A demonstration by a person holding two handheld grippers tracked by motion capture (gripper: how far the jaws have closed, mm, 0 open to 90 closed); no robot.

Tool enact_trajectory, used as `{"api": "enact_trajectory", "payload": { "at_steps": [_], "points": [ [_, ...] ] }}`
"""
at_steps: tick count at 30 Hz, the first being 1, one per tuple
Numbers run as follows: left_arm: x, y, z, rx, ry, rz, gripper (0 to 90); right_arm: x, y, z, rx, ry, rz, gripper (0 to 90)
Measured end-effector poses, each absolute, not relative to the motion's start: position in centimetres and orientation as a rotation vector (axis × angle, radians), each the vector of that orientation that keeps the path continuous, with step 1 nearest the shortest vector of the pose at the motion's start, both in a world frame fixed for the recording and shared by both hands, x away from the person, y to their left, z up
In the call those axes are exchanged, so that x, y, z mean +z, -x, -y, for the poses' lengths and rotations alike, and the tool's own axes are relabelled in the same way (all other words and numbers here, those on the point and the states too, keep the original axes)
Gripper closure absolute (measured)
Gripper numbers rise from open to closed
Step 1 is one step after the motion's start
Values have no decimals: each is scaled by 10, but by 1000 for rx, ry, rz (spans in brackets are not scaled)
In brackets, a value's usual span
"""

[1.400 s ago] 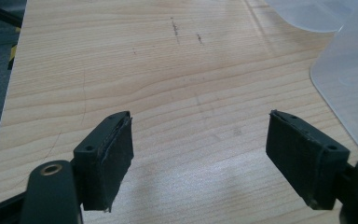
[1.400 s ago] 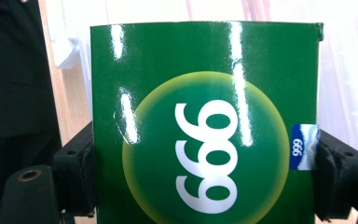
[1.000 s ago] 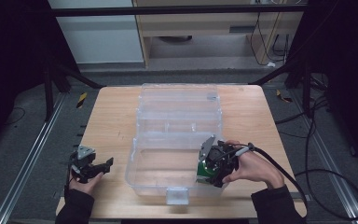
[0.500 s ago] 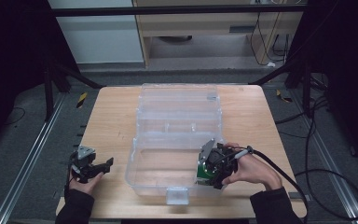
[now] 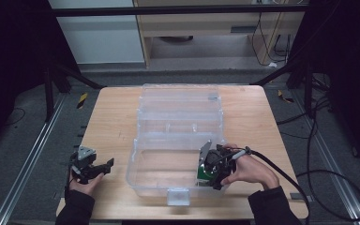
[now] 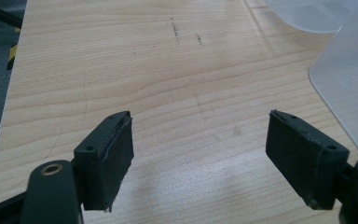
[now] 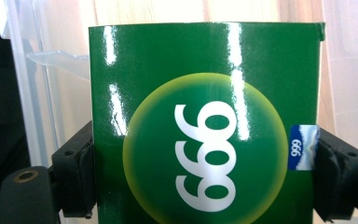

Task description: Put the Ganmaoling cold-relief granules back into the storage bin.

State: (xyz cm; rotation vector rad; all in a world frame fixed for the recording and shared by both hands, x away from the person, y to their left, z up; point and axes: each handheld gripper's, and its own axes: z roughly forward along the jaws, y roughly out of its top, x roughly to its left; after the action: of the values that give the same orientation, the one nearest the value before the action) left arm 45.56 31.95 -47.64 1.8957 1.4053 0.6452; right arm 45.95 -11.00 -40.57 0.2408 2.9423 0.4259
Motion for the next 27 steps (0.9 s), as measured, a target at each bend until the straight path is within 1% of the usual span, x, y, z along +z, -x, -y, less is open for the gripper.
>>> {"api": "enact_trajectory", "payload": {
  "at_steps": [8,9,15,27],
  "points": [
    [-476,-456,-320,643,-1896,-1405,225,-408,-461,109,385,-249,-2946,133],
    [-477,-456,-320,643,-1896,-1406,225,-407,-461,110,392,-249,-2928,143],
    [-476,-456,-319,645,-1899,-1405,225,-393,-458,117,470,-285,-2896,144],
    [-476,-455,-320,641,-1896,-1405,227,-359,-447,146,657,-404,-2744,98]
  ]
}}
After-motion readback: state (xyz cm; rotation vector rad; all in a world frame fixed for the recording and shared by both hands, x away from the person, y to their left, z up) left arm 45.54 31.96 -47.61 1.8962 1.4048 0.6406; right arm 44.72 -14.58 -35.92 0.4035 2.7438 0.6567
